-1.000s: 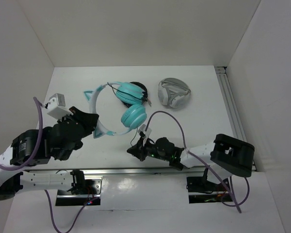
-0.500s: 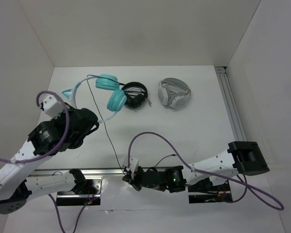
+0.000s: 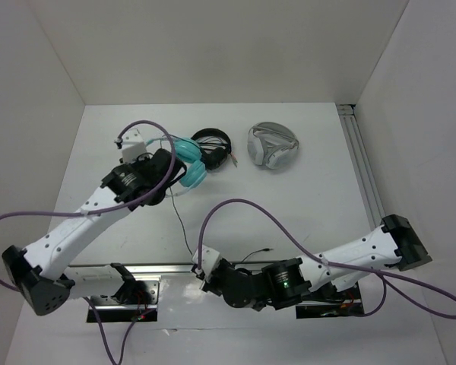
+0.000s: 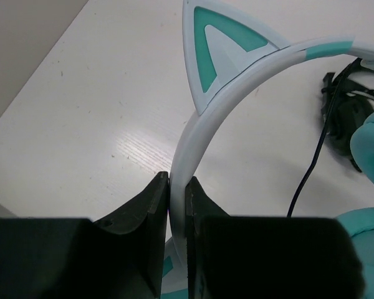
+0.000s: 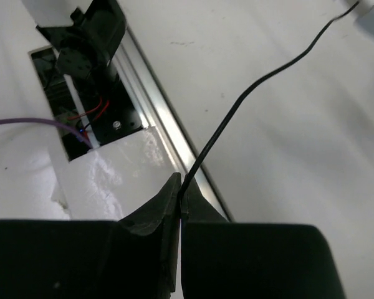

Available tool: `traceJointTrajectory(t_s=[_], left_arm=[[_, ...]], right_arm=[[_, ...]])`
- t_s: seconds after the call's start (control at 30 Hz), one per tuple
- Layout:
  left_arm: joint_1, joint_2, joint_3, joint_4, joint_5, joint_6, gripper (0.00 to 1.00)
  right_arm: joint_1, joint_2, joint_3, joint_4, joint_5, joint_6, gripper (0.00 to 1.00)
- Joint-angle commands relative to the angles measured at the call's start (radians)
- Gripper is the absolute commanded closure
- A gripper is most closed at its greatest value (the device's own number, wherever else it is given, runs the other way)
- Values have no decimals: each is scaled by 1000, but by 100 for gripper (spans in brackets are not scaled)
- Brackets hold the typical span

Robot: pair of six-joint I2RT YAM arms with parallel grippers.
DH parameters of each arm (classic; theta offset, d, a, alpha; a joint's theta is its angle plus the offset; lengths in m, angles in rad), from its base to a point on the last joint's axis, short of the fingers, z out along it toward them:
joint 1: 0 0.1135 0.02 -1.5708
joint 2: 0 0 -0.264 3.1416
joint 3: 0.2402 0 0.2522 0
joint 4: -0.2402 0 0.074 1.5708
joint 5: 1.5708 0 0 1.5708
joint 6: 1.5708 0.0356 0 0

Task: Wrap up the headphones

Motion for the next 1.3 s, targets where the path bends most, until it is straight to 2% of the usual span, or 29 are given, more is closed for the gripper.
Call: traceJointTrajectory(t_s=[0.0, 0.07, 0.17, 0.3, 0.43, 0.63, 0.67, 0.77, 1.07, 1.27], left_arm=[[-10, 105, 64, -46, -14, -6, 100], [-63, 144, 46, -36, -3, 67, 100], [-131, 200, 18, -49, -19, 86, 100], [-211, 233, -8, -28, 18, 141, 100], [-278, 179, -98, 91, 139, 250, 100], [-278, 8, -201, 229, 374, 425, 100], [-278, -11, -201, 246, 464, 462, 100], [-288, -36, -211, 247, 573, 560, 100], [-308, -129, -211, 208, 621, 603, 100], [-308, -169, -151, 187, 630, 615, 100]], right_arm=[[8, -35, 113, -124, 126, -80, 100], [-21, -54, 149, -166, 147, -129, 100], [-70, -95, 193, -206, 243, -187, 100], [-152, -163, 212, -215, 244, -256, 100], [-184, -227, 203, -215, 245, -287, 100], [-184, -327, 135, -198, 334, -331, 100], [-195, -336, 114, -182, 344, -351, 100], [-237, -348, 103, -141, 344, -419, 100], [-551, -327, 94, -76, 57, -439, 100], [-679, -275, 74, -56, -147, -407, 100]])
